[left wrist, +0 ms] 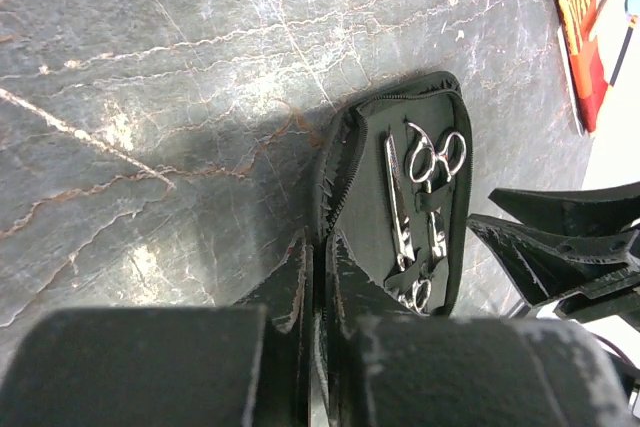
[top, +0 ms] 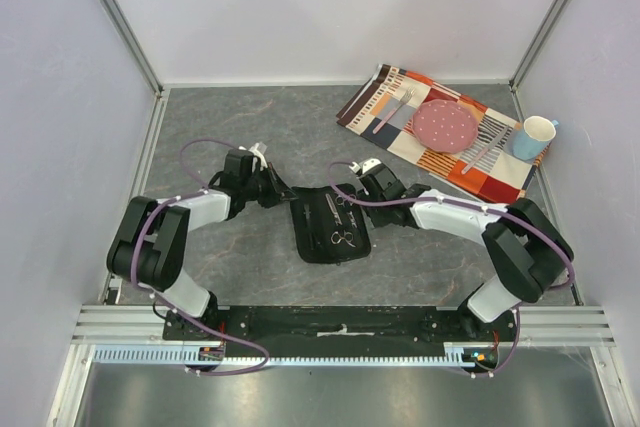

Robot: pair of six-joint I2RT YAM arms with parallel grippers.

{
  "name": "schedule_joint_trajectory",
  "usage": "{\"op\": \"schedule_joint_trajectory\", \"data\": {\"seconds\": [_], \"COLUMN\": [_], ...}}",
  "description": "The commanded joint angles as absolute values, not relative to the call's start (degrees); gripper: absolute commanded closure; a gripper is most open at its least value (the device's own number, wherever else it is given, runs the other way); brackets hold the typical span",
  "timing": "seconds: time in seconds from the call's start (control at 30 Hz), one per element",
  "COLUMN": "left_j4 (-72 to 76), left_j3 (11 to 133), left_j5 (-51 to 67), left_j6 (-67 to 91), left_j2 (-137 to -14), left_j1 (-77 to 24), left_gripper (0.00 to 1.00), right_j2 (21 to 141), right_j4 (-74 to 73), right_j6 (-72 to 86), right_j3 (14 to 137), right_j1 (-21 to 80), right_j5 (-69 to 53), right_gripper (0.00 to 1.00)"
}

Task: Sort the hair-cutting tools

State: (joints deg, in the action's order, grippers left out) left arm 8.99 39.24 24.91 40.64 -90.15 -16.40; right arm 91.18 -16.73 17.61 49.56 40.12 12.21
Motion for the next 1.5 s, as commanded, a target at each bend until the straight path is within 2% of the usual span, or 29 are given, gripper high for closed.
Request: {"op": "schedule_joint_trajectory", "data": {"seconds": [0.0, 0.13, 0.23, 0.27, 0.4, 0.73, 1.47], "left_j4": [14.06, 13.80, 10.74, 9.16, -1.63, -15.19, -23.99], "left_j3": [40.70, 39.99, 39.38, 39.72, 41.83, 48.77, 57.65], "left_j5": [27.07, 26.28, 23.13, 21.81, 13.65, 6.07, 1.23], "left_j6": [41.04, 41.22, 41.75, 41.31, 40.08, 36.92, 33.13], "left_j2": [-92.19, -90.97, -88.78, -88.25, -85.70, -83.76, -87.19], "left_j1": [-16.08, -16.08, -16.70, -17.40, -19.86, -23.03, -26.19], "left_gripper": [0.98, 0.98, 0.98, 0.98, 0.98, 0.98, 0.98], "right_j2": [85.97, 83.15, 82.62, 82.79, 84.19, 92.02, 96.85], "right_j4": [-14.24, -14.24, -13.72, -13.71, -11.69, -5.89, -1.58], "right_j6": [18.98, 19.86, 21.70, 22.32, 26.18, 32.17, 37.17], "right_j3": [48.34, 48.60, 49.83, 50.18, 51.33, 52.12, 51.94], "right_j1": [40.52, 41.31, 43.06, 44.46, 48.16, 53.08, 55.99], "right_j5": [8.71, 5.98, 3.26, 2.64, 1.14, -1.30, -6.50], "right_gripper": [0.57, 0.65, 0.87, 1.00, 1.00, 1.00, 1.00]}}
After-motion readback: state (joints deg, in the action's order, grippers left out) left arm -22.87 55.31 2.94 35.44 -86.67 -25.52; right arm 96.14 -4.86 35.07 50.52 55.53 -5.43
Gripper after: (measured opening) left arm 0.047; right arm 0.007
